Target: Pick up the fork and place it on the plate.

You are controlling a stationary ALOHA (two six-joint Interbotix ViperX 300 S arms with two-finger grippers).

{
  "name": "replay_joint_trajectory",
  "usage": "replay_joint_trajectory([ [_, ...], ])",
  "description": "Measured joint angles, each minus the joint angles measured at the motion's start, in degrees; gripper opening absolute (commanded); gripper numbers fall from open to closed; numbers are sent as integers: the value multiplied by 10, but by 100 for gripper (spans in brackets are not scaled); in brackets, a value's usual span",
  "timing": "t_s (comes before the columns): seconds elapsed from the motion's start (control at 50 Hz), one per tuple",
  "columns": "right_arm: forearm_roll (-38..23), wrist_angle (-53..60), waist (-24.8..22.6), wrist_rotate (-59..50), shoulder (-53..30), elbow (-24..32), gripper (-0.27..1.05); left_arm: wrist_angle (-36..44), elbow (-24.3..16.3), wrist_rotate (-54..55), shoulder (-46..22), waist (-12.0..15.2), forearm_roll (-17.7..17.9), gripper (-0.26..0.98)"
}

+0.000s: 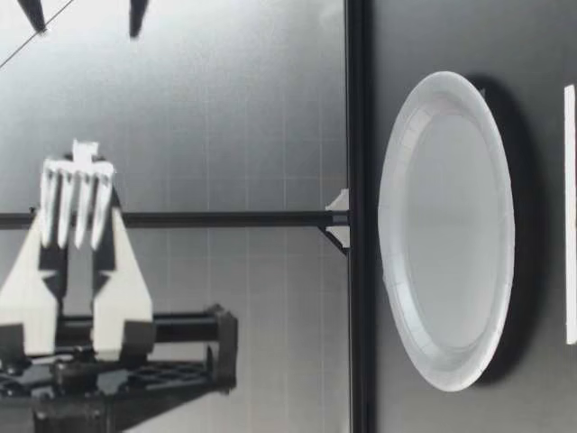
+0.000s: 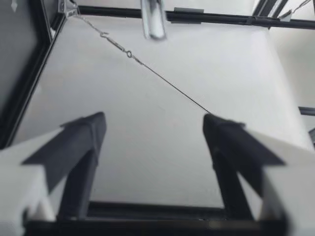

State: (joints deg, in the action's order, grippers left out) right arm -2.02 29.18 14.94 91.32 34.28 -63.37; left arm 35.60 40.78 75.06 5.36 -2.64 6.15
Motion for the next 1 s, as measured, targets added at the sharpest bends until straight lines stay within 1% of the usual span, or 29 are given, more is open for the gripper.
replay_joint_trajectory([
  [0.12, -1, 51, -16, -6, -47, 15, 75, 4, -4, 4, -9, 0, -2, 5],
  [0.26, -1, 78, -33, -6, -90, 32, 75, 10, -13, 16, -18, 0, -2, 5],
  [0.4, 0, 100, -42, -6, -122, 44, 75, 18, -15, 21, -26, -1, -2, 5],
  [0.56, -1, 129, -46, -6, -147, 51, 72, 19, -15, 36, -29, -1, -3, 5],
  [0.68, -1, 138, -47, -2, -156, 52, 66, 18, -16, 40, -31, -1, -5, 5],
  [1.0, -4, 142, -47, 3, -171, 53, 37, 18, -17, 47, -36, 0, -14, 5],
])
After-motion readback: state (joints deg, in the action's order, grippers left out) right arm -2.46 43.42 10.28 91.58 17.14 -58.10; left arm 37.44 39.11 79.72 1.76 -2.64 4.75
